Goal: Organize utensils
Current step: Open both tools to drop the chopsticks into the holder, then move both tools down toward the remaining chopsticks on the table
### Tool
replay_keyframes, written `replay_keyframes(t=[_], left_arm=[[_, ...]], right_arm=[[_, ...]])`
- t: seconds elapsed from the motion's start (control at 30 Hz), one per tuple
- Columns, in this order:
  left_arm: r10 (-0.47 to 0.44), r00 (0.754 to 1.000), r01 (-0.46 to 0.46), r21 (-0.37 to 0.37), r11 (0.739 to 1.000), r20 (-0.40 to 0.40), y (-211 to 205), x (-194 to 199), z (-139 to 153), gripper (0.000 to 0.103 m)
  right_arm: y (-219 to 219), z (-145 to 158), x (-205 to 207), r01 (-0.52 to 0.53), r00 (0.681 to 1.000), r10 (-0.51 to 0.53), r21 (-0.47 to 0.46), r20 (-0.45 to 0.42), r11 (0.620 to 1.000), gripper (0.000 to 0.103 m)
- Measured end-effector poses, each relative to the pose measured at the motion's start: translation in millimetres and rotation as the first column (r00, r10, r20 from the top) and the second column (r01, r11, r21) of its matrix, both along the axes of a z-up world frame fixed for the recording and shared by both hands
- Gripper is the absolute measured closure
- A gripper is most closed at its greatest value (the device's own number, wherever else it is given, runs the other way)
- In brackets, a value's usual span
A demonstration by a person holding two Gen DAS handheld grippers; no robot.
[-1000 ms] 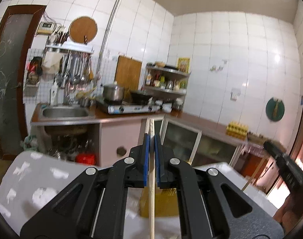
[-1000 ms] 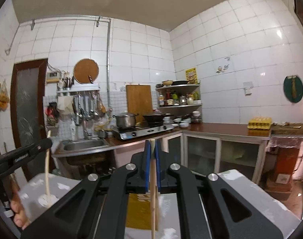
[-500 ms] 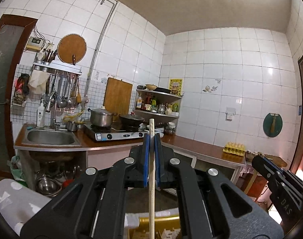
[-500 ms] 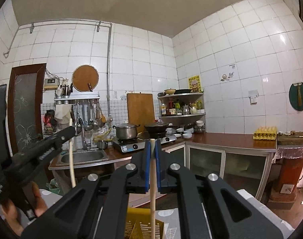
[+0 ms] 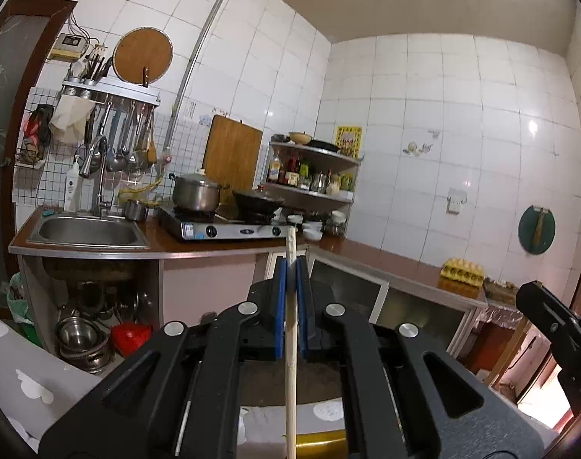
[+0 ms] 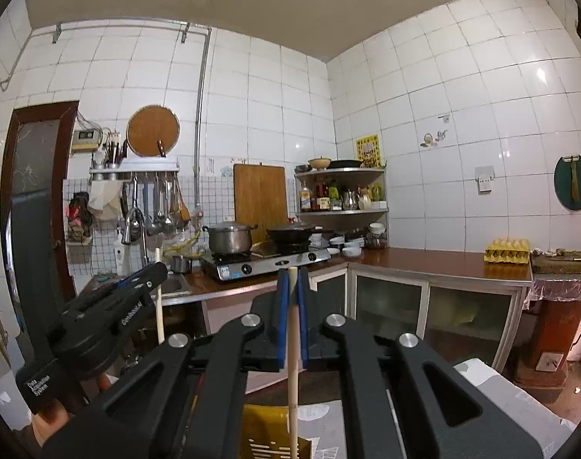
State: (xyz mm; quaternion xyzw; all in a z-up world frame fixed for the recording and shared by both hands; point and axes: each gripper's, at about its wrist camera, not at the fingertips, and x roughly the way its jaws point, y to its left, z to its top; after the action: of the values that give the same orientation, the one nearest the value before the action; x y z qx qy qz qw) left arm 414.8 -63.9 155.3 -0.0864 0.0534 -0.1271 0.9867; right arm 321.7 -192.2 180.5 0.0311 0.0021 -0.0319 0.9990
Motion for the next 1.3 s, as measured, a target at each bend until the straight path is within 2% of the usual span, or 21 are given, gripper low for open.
replay_keyframes(t=[0.17,0.23,0.3,0.37,0.47,0.5,0.53,0.57,0.63,0.67,0.77,0.83,1.0,1.07,1.2,1.3], left_arm=[[0.012,1.0,-0.011,0.036,0.999,-0.017,-2,2,-11,0.097],[0.009,0.999,-0.007,0.062,0.998,-0.045,-4,3,-13,0.094],[0.028,0.998,-0.022,0.091,0.996,-0.064,-2,1,-13,0.085],[0.044,0.996,-0.035,0.108,0.994,-0.079,3,-6,-10,0.066],[0.067,0.994,-0.057,0.119,0.991,-0.084,16,-27,0,0.046],[0.073,0.993,-0.061,0.123,0.99,-0.093,23,-37,5,0.042],[0.076,0.992,-0.063,0.127,0.99,-0.099,27,-45,8,0.035],[0.079,0.992,-0.066,0.131,0.989,-0.098,33,-57,11,0.027],[0.089,0.992,-0.075,0.148,0.986,-0.09,43,-83,16,0.01],[0.094,0.992,-0.081,0.155,0.985,-0.083,47,-91,18,0.006],[0.11,0.989,-0.091,0.182,0.979,-0.096,58,-128,15,0.005],[0.105,0.986,-0.08,0.181,0.98,-0.132,63,-145,8,0.005],[0.11,0.964,-0.06,0.202,0.977,-0.242,68,-172,-26,0.005],[0.126,0.945,-0.059,0.223,0.973,-0.301,69,-177,-48,0.005],[0.124,0.906,-0.038,0.213,0.976,-0.405,71,-181,-88,0.005],[0.149,0.865,-0.05,0.214,0.976,-0.478,71,-183,-119,0.005]], right_arm=[[0,-15,10,0.01,0.999,-0.011,-0.015,-0.051,1.0,0.098],[-3,-21,18,0.005,0.994,-0.005,-0.002,-0.109,1.0,0.098],[-8,-28,23,0.004,0.987,-0.003,0.008,-0.159,1.0,0.097],[-12,-33,27,0.011,0.977,-0.01,0.003,-0.214,1.0,0.097],[-21,-35,25,0.016,0.96,-0.013,0.007,-0.279,1.0,0.095],[-24,-34,21,0.019,0.956,-0.015,0.01,-0.292,1.0,0.082],[-27,-34,15,0.023,0.953,-0.018,0.013,-0.303,1.0,0.057],[-30,-34,9,0.03,0.952,-0.024,0.015,-0.305,0.999,0.047],[-34,-33,-12,0.036,0.954,-0.032,0.008,-0.299,0.999,0.043],[-35,-33,-20,0.035,0.951,-0.035,-0.003,-0.306,0.999,0.043],[-37,-40,-47,0.023,0.942,-0.027,-0.016,-0.335,1.0,0.041],[-37,-51,-65,0.019,0.931,-0.022,-0.011,-0.364,1.0,0.036],[-30,-89,-94,-0.005,0.891,-0.002,-0.015,-0.454,1.0,0.035],[-27,-106,-101,-0.008,0.874,-0.002,-0.019,-0.486,1.0,0.036],[-23,-144,-109,-0.009,0.835,0.016,0.016,-0.551,1.0,0.035],[-26,-171,-110,0.0,0.803,0.019,0.031,-0.596,1.0,0.035]])
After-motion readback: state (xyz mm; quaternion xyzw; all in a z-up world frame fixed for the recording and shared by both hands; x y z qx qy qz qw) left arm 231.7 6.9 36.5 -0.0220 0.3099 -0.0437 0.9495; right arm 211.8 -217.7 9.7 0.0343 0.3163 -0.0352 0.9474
